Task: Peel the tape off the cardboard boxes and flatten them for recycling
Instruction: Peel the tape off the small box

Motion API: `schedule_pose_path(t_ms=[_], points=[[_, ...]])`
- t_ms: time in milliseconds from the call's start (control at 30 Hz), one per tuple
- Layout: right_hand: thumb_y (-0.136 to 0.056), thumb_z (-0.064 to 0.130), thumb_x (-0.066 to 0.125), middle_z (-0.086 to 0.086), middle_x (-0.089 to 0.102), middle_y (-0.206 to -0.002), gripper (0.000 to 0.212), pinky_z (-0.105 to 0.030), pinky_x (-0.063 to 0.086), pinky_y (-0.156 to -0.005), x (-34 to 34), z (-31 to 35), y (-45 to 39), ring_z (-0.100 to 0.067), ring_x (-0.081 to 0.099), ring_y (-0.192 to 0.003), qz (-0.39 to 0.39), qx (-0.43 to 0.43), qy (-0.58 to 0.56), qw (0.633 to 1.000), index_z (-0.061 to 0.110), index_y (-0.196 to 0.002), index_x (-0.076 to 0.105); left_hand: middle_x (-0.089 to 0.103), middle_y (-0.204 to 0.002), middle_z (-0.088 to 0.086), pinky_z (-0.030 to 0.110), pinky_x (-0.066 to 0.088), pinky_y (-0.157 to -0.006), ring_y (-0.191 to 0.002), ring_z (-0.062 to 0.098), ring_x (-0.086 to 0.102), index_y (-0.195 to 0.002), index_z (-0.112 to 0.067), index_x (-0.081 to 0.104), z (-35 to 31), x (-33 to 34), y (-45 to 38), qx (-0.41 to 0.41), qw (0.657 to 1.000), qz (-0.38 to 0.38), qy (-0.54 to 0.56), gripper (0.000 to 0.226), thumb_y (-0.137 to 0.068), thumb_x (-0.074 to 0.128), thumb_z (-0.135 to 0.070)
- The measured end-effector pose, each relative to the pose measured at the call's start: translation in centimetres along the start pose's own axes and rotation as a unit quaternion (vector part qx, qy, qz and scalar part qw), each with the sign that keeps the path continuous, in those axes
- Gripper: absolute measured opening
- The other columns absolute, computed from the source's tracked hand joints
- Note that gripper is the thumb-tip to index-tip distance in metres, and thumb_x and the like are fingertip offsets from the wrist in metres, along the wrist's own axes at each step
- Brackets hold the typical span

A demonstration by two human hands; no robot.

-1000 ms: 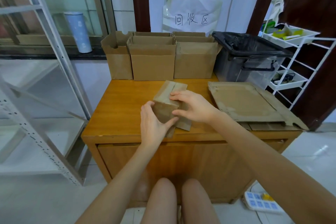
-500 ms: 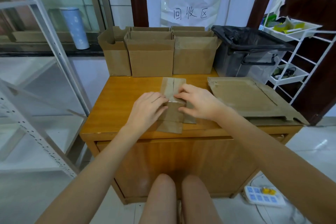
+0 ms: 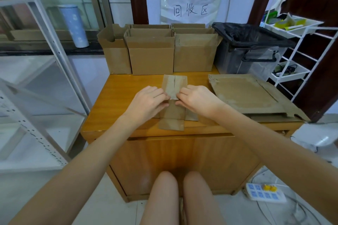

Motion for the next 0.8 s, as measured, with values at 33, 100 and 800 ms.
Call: schedule_pose_path(t_ms=[33,100,800], points=[[-0.092,0.031,0.053,-0.005,0.064,-0.071,0.030,-0.027,0.047,-0.043,0.1,-0.1,0.0,-0.020,0.059,-0.057,-0.010,-0.004,-0.002,1.000,0.008,-0.083,0.070,0.069,-0.090,0.006,0.030,0.048,-0.065,-0.077,0.021,0.063,-0.094,-0.007,0.071,0.1,0.0,0.0,-0.001,1.000,0.005,0.001,0.022,-0.076,0.080,-0.017],[-0.096,0.034,0.036,-0.006,0.065,-0.074,0.043,-0.030,0.049,-0.043,0.4,-0.2,0.1,-0.021,0.060,-0.058,-0.017,-0.007,-0.011,1.000,0.007,-0.085,0.069,0.069,-0.090,0.005,0.031,0.048,-0.065,-0.078,0.021,0.063,-0.094,-0.008,0.070,0.1,0.0,0.1,-0.011,1.000,0.011,0.001,0.024,-0.076,0.080,-0.019],[-0.071,0.004,0.081,-0.022,0.070,-0.101,0.020,-0.035,0.055,-0.044,1.3,1.3,1.8,-0.034,0.071,-0.088,-0.101,0.003,-0.020,0.995,0.000,-0.085,0.068,0.062,-0.078,0.002,0.027,0.043,-0.056,-0.069,0.020,0.057,-0.083,-0.012,0.066,-1.5,0.9,-0.1,-0.123,0.991,-0.027,-0.039,0.022,-0.076,0.077,-0.030]])
Point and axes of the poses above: each hand's wrist, its own y-axis away from the middle knuckle, its own x-axis out of the palm, z = x × y, the point moved 2 cm from there along -y, towards the middle knuckle
